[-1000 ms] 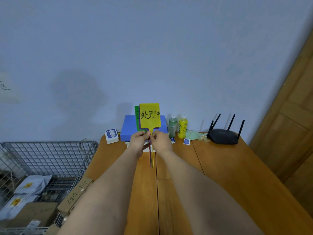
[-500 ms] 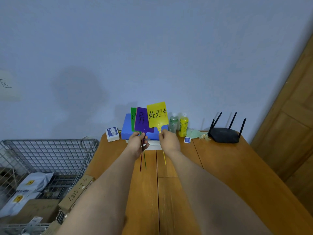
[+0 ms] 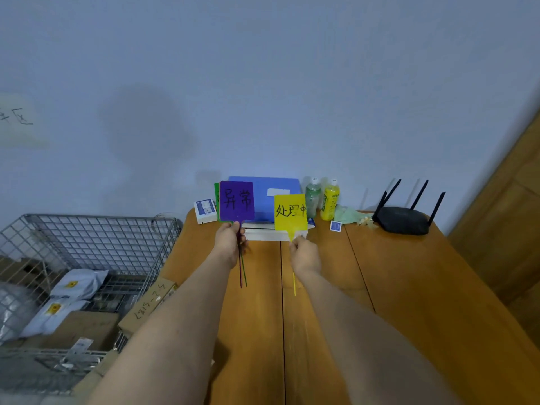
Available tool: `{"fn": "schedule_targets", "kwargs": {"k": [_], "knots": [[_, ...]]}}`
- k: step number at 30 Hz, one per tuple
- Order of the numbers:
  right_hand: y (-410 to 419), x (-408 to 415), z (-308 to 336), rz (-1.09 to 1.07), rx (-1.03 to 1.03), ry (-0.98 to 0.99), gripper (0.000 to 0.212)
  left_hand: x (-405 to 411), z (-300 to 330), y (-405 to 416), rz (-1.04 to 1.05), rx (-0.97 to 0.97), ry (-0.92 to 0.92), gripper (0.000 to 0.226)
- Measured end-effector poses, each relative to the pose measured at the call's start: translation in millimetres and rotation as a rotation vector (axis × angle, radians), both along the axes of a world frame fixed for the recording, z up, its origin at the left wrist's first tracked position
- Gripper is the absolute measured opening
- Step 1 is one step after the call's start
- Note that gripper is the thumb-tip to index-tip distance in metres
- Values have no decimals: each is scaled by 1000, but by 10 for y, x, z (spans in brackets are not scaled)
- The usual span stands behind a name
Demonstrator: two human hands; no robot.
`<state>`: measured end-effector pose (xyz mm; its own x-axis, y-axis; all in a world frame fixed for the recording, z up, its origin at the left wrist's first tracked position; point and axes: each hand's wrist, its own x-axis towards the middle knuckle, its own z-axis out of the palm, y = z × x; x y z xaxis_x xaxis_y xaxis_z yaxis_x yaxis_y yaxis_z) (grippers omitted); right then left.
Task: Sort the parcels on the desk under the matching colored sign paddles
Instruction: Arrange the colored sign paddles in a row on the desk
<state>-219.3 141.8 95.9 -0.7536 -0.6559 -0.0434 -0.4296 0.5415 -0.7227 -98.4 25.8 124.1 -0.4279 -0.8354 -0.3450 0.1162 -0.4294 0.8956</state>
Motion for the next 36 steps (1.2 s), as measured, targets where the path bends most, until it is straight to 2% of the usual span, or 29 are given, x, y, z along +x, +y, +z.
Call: {"fn": "schedule_targets", "kwargs": {"k": [8,13,25,36], "knots": [[48,743,-1019,76,310,-187,27,341,-323,-194,53,64,-43,24],[72,1058,-1396,90,430,-303,30,473,-526,-265,47,120,-49,25],[32,1196,-1835,33,632,-305,29,498,-1024,-185,16,263,-57,34],[-49,1280,-1836,50,690,-304,30,552,-1185,-189,3,288,-80,32]]}}
